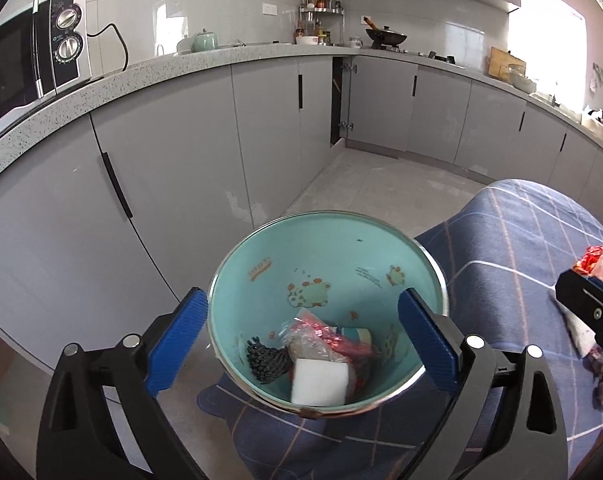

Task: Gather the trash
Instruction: 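Open both tools over the teal bin to drop the foam block and clear bag, then move both open tools back toward the trash pile on the table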

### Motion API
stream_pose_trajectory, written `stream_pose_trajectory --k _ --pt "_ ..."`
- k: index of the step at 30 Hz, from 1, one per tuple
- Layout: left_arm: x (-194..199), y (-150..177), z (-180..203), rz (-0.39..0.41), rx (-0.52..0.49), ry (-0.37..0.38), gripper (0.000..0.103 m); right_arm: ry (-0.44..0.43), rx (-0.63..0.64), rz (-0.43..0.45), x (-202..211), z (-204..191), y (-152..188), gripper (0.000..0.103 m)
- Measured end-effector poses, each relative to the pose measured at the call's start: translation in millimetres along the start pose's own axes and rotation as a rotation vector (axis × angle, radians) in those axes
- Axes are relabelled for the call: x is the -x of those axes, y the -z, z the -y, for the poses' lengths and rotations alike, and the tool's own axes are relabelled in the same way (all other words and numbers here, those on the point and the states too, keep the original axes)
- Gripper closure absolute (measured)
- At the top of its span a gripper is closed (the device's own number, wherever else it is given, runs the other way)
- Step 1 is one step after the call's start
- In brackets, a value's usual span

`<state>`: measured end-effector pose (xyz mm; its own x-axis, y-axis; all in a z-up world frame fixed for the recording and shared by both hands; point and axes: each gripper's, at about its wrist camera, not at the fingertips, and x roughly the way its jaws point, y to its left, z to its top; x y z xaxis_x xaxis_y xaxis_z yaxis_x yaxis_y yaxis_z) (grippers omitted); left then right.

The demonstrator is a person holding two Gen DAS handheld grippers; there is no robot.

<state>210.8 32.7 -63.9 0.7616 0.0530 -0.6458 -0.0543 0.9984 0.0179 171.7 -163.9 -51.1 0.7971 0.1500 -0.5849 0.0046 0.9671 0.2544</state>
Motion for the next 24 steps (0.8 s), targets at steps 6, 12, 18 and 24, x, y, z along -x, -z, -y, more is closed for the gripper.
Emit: stream_pose_trajectory --k 6,12,18,24 --pt "13 3 26 0.003 -0.037 0.031 0.006 0.037 -0.009 0.020 23 23 4 0.033" --pt "24 5 51 0.010 -0.083 0.048 0.005 0.073 -0.038 0.045 41 45 7 0.027" --pt "33 8 74 0.018 -0.118 0.070 0.005 0.113 -0.058 0.064 56 65 11 0.026" --pt "38 15 98 0.017 -0.161 0.099 0.005 0.145 -0.080 0.079 70 85 16 0.026"
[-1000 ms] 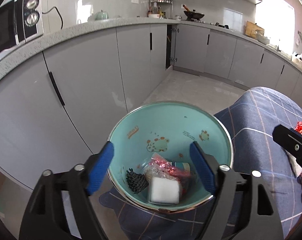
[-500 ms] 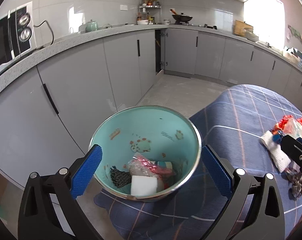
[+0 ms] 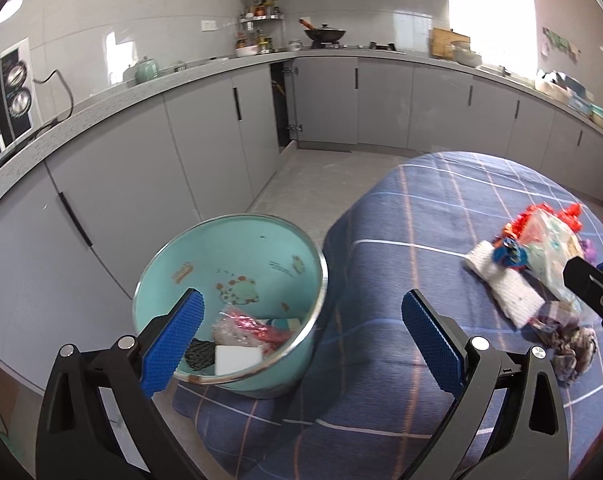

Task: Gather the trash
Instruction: 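Move both open tools back toward the trash pile on the table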

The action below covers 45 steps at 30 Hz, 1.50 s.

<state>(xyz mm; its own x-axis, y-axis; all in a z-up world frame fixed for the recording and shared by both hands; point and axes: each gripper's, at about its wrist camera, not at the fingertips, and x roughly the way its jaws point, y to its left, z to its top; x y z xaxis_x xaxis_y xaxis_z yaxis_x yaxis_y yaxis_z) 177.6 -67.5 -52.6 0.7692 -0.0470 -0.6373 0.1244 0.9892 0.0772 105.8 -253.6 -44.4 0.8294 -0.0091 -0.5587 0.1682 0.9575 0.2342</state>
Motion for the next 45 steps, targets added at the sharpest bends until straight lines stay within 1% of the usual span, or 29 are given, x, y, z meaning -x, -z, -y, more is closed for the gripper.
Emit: stream_pose_trajectory --k 3,14,16,22,29,32,34,36,40,41,45 --pt "1 1 12 0.002 -0.029 0.014 0.005 0.024 -0.012 0.004 4 13 1 0.026" --pt "-1 10 52 -0.041 -0.068 0.139 0.006 0.113 -0.061 -0.007 19 70 6 0.028" --pt "-2 11 59 -0.047 -0.075 0.160 0.006 0.130 -0.064 -0.010 22 80 8 0.032" --pt "-3 17 80 -0.062 -0.090 0.208 0.006 0.167 -0.085 -0.031 26 107 16 0.038" --pt "-1 21 110 -0.070 -0.149 0.252 0.006 0.173 -0.096 -0.044 29 126 21 0.043" --pt "0 23 123 -0.074 -0.159 0.278 0.006 0.176 -0.102 -0.043 32 133 20 0.045" --pt "2 24 132 -0.078 -0.162 0.302 0.007 0.180 -0.105 -0.043 35 139 20 0.051" --pt "3 26 142 -0.084 -0.166 0.334 0.008 0.186 -0.110 -0.045 39 146 21 0.055" --pt "6 30 168 -0.106 -0.190 0.412 0.018 0.202 -0.128 -0.047 45 161 23 0.060" --pt "7 31 173 -0.111 -0.192 0.426 0.020 0.207 -0.135 -0.046 47 166 24 0.060" --pt "6 31 195 -0.141 -0.188 0.485 0.022 0.218 -0.154 -0.039 54 178 24 0.060"
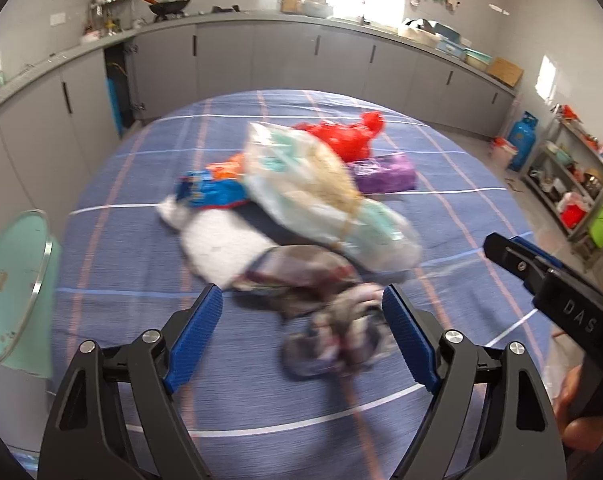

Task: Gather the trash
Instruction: 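Move both open tools back toward the trash pile on the table, then grasp the checked cloth with the left tool while the right grasps the tied clear bag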

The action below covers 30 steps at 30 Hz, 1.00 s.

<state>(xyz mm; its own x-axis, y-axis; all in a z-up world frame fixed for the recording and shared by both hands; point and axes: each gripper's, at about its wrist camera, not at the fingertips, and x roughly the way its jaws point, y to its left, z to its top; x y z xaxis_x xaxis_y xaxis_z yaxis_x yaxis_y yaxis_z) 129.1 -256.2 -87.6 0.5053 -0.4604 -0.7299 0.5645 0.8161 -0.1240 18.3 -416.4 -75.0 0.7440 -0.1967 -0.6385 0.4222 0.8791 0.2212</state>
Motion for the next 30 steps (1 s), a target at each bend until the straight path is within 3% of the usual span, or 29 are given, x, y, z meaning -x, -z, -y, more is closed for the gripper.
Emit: stream_pose_trajectory --k 3,6,9,14,21,24,30 --pt "-10 -1 11 -0.022 -0.004 0.007 0.024 0.008 -0.008 0.006 3 7 -1 0.060" --pt "-23 2 15 -0.051 0.012 -0.003 0.033 0.004 -0.014 0.001 3 11 -2 0.060" --pt "-32 7 10 -0.080 0.055 0.032 0.047 -0.015 -0.008 -0.011 0 10 -2 0.060" --pt "-17 9 5 -0.025 0.026 0.052 0.076 -0.060 0.026 -0.031 -7 -2 -6 0.059" --pt "28 16 -31 0.069 -0.027 0.056 0.079 -0.150 0.146 -0.030 -22 -37 -26 0.038" --pt "44 12 -48 0.115 -0.017 0.032 0.079 -0.179 0.210 -0.043 -39 -54 -34 0.036" --pt "68 3 -84 0.201 0.028 -0.001 0.080 -0.229 0.289 -0.168 -85 -77 -39 0.036"
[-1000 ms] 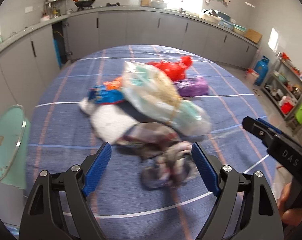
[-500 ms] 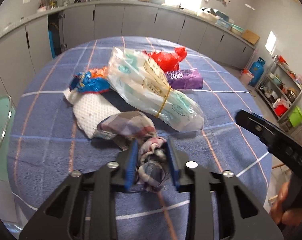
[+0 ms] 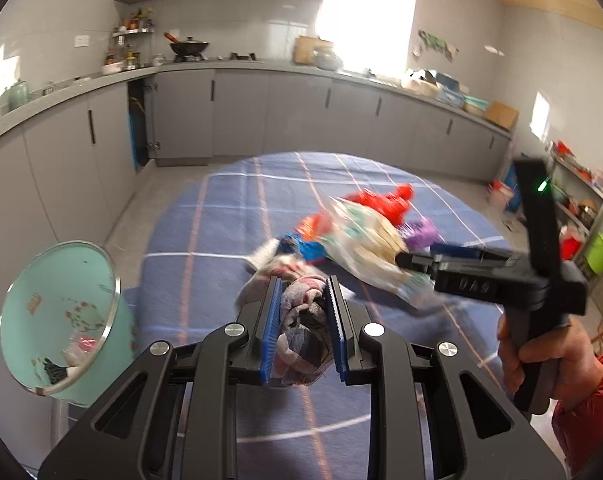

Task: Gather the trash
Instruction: 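Grasp the checked cloth with the left tool while the right grasps the tied clear bag, then carry the cloth and tied bag over the teal bin with both tools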

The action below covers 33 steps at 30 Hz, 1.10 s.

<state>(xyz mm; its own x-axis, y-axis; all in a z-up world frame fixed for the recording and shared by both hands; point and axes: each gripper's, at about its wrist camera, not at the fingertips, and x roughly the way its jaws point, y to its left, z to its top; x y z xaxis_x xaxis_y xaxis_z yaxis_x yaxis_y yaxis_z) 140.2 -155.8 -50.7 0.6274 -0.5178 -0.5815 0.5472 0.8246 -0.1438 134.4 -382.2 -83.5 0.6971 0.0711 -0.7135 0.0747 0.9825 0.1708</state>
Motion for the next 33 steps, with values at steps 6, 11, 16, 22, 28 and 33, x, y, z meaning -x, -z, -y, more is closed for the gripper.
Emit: stream_pose_trajectory --k 6,11,16,22,28,33 --pt "-3 -1 -19 0.000 0.058 0.017 0.080 0.065 0.073 -0.067 -15 -14 10 0.060" --pt "-6 9 -25 -0.033 0.065 0.019 0.080 0.038 0.027 -0.021 7 -22 19 0.079" --pt "-2 7 -26 -0.012 0.075 0.017 0.081 -0.012 -0.043 0.055 38 -32 28 0.081" --pt "34 -15 -31 0.118 0.070 -0.011 0.082 -0.062 -0.086 0.141 65 -56 20 0.081" --pt "56 -29 -40 0.176 0.057 -0.079 0.082 -0.115 -0.104 0.167 66 -88 5 0.081" --pt "64 -35 -55 0.165 0.081 -0.146 0.082 -0.169 -0.086 0.152 53 -121 -5 0.081"
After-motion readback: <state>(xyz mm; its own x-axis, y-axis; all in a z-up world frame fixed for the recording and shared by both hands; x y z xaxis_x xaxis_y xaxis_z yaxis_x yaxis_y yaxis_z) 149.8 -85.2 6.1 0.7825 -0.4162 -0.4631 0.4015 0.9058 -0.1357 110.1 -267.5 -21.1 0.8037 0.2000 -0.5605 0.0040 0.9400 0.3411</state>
